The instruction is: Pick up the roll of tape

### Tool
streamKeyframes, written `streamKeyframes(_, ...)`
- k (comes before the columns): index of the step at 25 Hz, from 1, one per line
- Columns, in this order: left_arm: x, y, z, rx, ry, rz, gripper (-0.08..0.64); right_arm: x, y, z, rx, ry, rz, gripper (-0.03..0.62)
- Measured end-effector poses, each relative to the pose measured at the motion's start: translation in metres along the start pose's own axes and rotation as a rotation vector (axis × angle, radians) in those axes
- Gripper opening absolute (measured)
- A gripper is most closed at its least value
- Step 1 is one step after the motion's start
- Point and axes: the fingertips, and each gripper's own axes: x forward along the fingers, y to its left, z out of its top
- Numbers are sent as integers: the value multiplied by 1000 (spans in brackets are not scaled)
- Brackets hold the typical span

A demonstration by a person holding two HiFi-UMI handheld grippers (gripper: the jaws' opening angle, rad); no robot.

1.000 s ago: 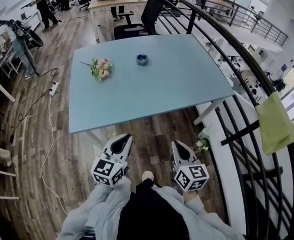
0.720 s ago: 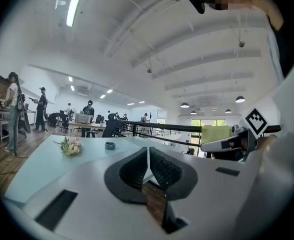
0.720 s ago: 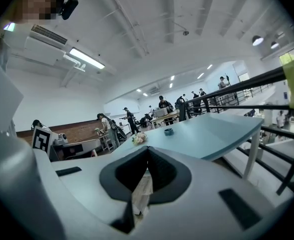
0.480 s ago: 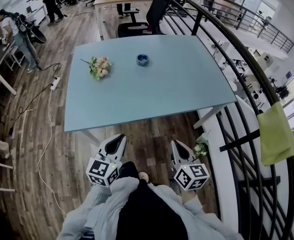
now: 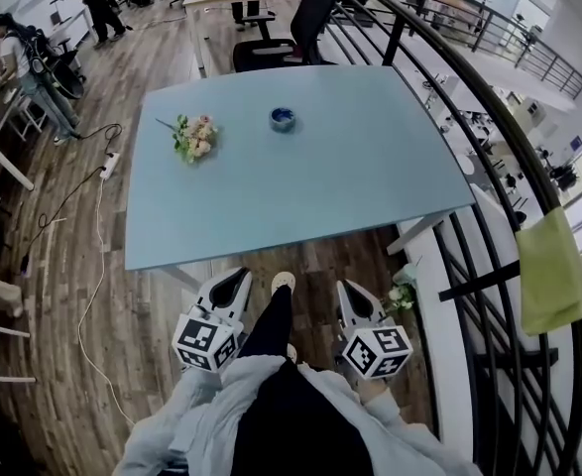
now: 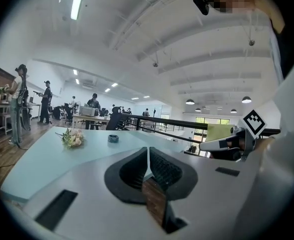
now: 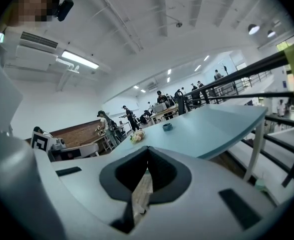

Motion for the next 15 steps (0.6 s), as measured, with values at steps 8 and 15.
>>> streamKeyframes(8,51,10,5,-8,4,-34,26,31,-29,14,10,7,-24,8)
streamKeyframes(15,104,34,20,-12,11,-50,26,78,-48,47,2,-1,-25,8)
